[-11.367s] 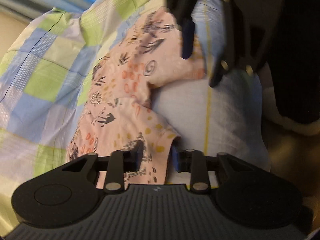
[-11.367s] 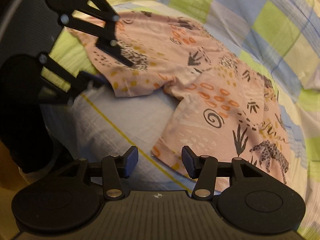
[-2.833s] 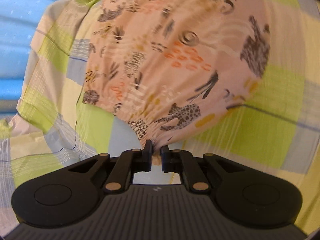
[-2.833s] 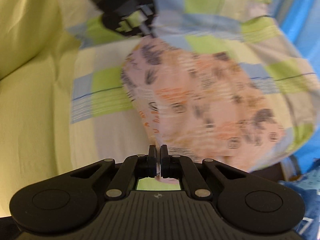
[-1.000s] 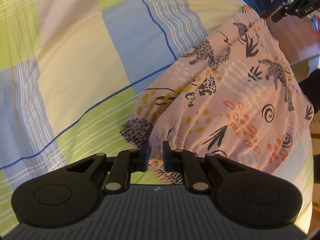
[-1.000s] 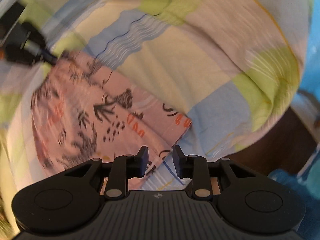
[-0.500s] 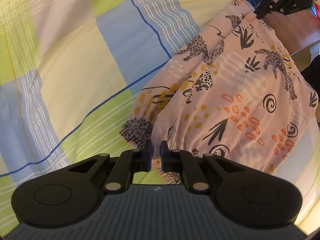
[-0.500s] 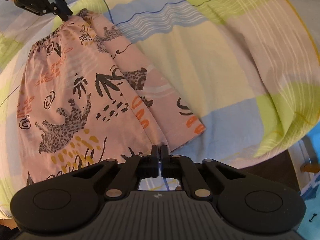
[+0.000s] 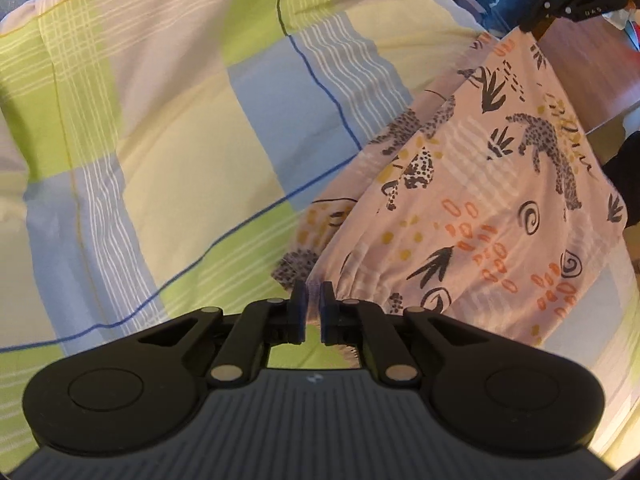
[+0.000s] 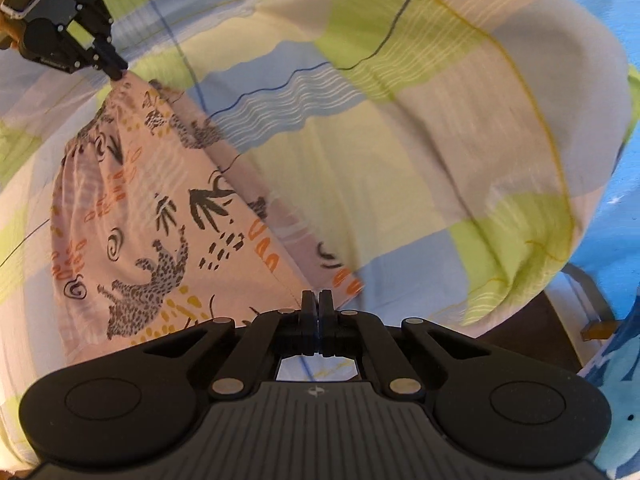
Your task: Fold clothes
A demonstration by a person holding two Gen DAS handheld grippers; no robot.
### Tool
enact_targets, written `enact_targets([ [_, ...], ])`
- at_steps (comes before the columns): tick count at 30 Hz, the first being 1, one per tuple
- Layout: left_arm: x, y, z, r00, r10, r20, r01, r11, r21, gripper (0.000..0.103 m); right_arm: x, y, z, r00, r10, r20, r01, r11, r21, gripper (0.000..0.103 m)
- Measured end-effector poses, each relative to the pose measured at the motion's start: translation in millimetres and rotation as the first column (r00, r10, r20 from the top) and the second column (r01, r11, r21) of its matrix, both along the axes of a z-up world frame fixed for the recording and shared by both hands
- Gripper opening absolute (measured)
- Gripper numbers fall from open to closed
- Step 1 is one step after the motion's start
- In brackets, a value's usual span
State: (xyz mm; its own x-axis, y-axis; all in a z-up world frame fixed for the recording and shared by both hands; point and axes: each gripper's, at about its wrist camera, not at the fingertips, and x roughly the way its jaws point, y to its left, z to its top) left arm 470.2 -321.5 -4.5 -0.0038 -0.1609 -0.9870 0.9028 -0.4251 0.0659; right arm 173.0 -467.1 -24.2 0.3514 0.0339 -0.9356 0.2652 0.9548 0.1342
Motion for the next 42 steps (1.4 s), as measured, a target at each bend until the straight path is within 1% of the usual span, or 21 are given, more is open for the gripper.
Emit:
enact_targets([
  [1,0,-2,-2,1.000,0.001,0.005,-0.001,1.000,-0.004,0.004,-1,-3,-1,1.000,-0.011,-0.003,0.011,1.000,-0.004,0.000],
  [2,0,-5,-3,1.000,0.001,0.013,-0.001,1.000,-0.010,0.000,-1,-5,-2,1.000,-0.022,-0.005,0.022,1.000,-0.009,0.000],
  [5,5,-13,-6,0.999,0.036,0.023,-0.035,0.999,-0.031,0.000,1,-14,-9,0.999,-0.044,-0.010,0.044,0.999,-0.011,0.000],
  [8,12,-22,-10,0.998,0.062,0.011,-0.062,0.998,-0.020,0.000,3,-18,-13,0.999,-0.033,-0.012,0.033,0.999,0.013,0.000],
  [10,14,-23,-11,0.998,0.057,0.007,-0.057,0.998,-0.012,0.001,4,-14,-13,1.000,0.002,-0.002,-0.002,1.000,0.017,0.000],
  [13,16,-21,-13,0.998,0.055,-0.025,-0.055,0.998,0.014,0.010,3,-7,-14,0.998,0.058,0.001,-0.058,0.998,0.019,0.007],
  [14,16,-19,-13,0.998,0.057,-0.038,-0.057,0.998,0.023,0.017,2,-4,-16,0.997,0.073,0.002,-0.073,0.997,0.023,0.011],
  [15,16,-18,-15,0.997,0.057,-0.051,-0.055,0.998,0.033,0.019,3,-2,-17,0.996,0.087,0.000,-0.087,0.996,0.023,0.012],
  [17,12,-15,-22,0.998,0.038,-0.046,-0.036,0.998,0.049,0.019,4,4,-21,0.993,0.121,-0.002,-0.121,0.992,0.017,0.013],
  [19,8,-14,-27,0.999,0.013,-0.031,-0.011,0.998,0.055,0.019,5,9,-25,0.987,0.160,-0.002,-0.160,0.987,-0.004,0.018],
  [21,5,-12,-32,1.000,-0.012,-0.016,0.013,0.998,0.062,0.018,7,14,-27,0.980,0.198,-0.002,-0.198,0.980,-0.030,0.039],
  [22,3,-11,-34,1.000,-0.024,-0.008,0.025,0.998,0.066,0.015,7,17,-29,0.976,0.217,-0.002,-0.217,0.975,-0.043,0.041],
  [23,1,-10,-37,0.999,-0.037,-0.001,0.037,0.997,0.070,0.009,8,18,-31,0.974,0.228,-0.006,-0.228,0.972,-0.048,0.041],
  [25,-3,-8,-42,0.998,-0.062,0.014,0.061,0.995,0.077,0.007,9,20,-35,0.969,0.247,-0.013,-0.247,0.968,-0.052,0.041],
  [29,-4,-3,-37,0.996,-0.090,0.020,0.088,0.994,0.067,0.006,12,24,-44,0.959,0.281,-0.036,-0.283,0.958,-0.056,0.039],
  [30,-3,-2,-35,0.996,-0.089,0.018,0.088,0.994,0.062,0.006,13,24,-46,0.959,0.279,-0.043,-0.281,0.958,-0.055,0.027],
  [32,-2,0,-30,0.996,-0.090,0.013,0.089,0.995,0.052,0.006,12,20,-46,0.972,0.231,-0.051,-0.233,0.971,-0.042,0.005],
  [33,-1,1,-26,0.996,-0.092,0.012,0.092,0.995,0.046,0.006,12,17,-44,0.978,0.200,-0.057,-0.202,0.979,-0.029,0.002],
  [37,-1,-2,-13,0.995,-0.099,0.013,0.099,0.995,0.010,0.006,6,12,-22,0.990,0.138,-0.037,-0.139,0.990,-0.015,0.002],
  [40,0,-10,-16,0.996,-0.088,0.016,0.088,0.996,-0.005,0.006,3,9,-13,0.993,0.113,-0.020,-0.114,0.993,-0.024,0.002],
  [42,0,-15,-19,0.997,-0.079,0.017,0.080,0.997,-0.015,0.006,5,5,-14,0.995,0.095,-0.020,-0.095,0.995,-0.023,0.002],
])
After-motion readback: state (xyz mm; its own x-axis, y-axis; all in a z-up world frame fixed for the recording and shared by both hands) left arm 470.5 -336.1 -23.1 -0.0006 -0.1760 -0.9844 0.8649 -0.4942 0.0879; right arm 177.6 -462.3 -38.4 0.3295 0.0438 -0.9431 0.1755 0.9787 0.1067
